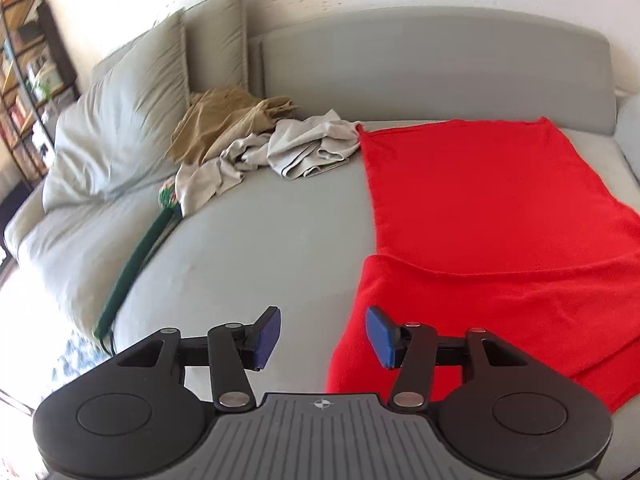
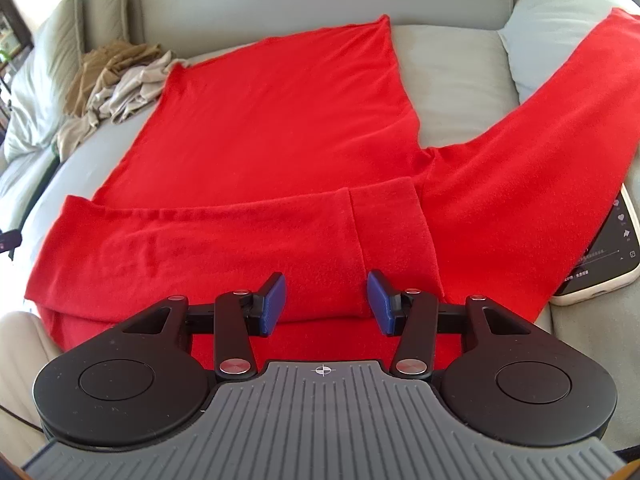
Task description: Fold clothes
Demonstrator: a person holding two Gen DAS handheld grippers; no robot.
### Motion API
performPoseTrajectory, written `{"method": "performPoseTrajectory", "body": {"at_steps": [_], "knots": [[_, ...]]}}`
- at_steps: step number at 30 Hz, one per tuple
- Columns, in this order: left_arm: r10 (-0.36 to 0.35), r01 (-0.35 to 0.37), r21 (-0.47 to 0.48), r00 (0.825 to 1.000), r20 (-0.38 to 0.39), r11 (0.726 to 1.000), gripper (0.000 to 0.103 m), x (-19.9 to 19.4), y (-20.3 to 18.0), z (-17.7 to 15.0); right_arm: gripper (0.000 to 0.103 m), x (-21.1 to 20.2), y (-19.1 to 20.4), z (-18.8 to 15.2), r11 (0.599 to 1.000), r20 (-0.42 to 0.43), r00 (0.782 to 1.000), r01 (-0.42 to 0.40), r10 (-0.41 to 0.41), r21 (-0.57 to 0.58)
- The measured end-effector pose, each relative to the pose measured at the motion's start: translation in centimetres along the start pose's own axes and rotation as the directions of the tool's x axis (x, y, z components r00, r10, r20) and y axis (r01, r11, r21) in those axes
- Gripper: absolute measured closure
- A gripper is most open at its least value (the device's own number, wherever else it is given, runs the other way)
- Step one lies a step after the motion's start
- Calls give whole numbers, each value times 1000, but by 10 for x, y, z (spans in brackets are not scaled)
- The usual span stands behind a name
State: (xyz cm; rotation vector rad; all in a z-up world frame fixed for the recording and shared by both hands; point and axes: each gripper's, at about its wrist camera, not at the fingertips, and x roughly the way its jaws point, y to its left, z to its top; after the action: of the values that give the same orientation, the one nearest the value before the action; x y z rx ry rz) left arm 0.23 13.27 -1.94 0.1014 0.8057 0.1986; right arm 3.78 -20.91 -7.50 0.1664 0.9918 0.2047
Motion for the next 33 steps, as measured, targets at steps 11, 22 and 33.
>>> {"method": "performPoseTrajectory", "body": {"at_steps": [11,22,33], "knots": [[-246,238,-453,968,43,859,51,28,35,-12,46,1,-5,-1,999,-2,999,-40,40,31],[61,-73,-177,995,-77,981,92,101,19,29,46,3,-10,0,996,-12,998,-62,63,58],[-77,80,-134,997,29,988,82,44,0,14,56,-24,-18,-1,980,73,995,-78,66,183]]}}
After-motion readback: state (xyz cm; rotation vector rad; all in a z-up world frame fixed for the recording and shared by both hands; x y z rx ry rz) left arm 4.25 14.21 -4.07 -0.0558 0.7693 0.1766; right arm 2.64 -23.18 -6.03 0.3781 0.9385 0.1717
